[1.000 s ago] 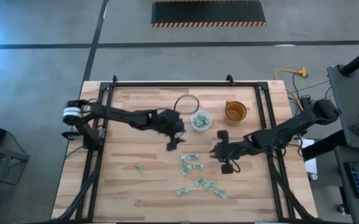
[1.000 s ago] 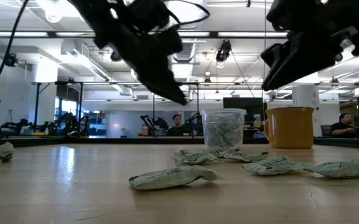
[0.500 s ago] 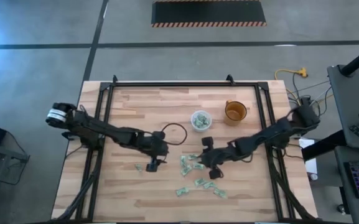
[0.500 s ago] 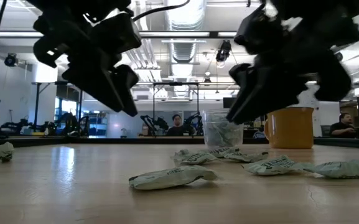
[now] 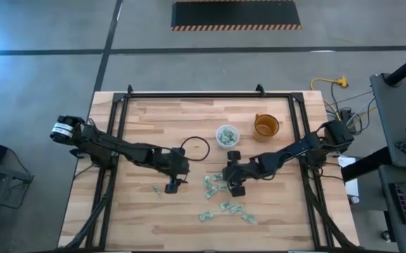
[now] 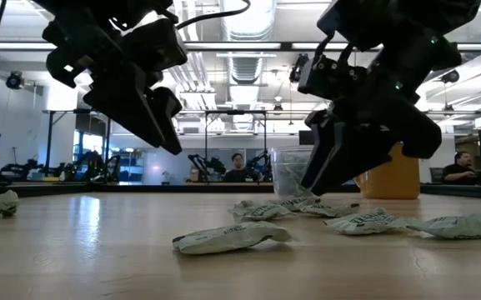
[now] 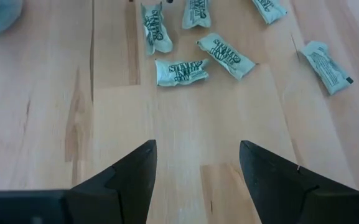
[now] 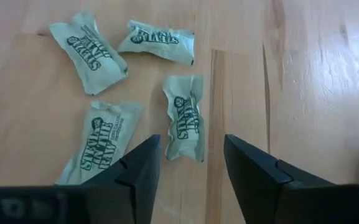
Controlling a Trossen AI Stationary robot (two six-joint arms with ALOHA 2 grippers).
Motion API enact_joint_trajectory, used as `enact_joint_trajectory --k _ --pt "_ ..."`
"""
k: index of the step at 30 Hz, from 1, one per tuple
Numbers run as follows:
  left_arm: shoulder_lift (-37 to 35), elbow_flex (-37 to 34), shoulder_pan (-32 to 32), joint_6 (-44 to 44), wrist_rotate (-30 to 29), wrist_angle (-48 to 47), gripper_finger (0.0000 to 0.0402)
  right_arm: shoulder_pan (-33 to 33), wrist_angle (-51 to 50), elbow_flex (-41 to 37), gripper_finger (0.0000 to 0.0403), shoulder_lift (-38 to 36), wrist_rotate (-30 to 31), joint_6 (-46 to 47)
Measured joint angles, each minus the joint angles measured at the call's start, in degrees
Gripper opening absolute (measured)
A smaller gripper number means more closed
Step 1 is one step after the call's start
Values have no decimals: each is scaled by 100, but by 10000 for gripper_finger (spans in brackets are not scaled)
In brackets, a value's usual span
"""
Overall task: Pick and place Stevia / Truvia into bins
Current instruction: Put the green stevia packet into the transparent bin
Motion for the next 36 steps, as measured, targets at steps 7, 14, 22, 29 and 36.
enact_joint_trajectory --k 7,14,22,29,36 --pt "2 -2 2 0 -6 -1 212 0 42 9 169 8 0 34" --pt "7 -2 2 0 -6 21 213 -41 199 26 164 267 0 106" --pt "11 -11 2 0 -6 28 213 -151 102 124 144 411 -2 -28" --pt "11 -11 2 1 -4 26 212 -146 -151 122 65 338 -1 -251" --pt "11 -17 2 9 -4 23 212 -146 -454 120 11 -3 66 -304"
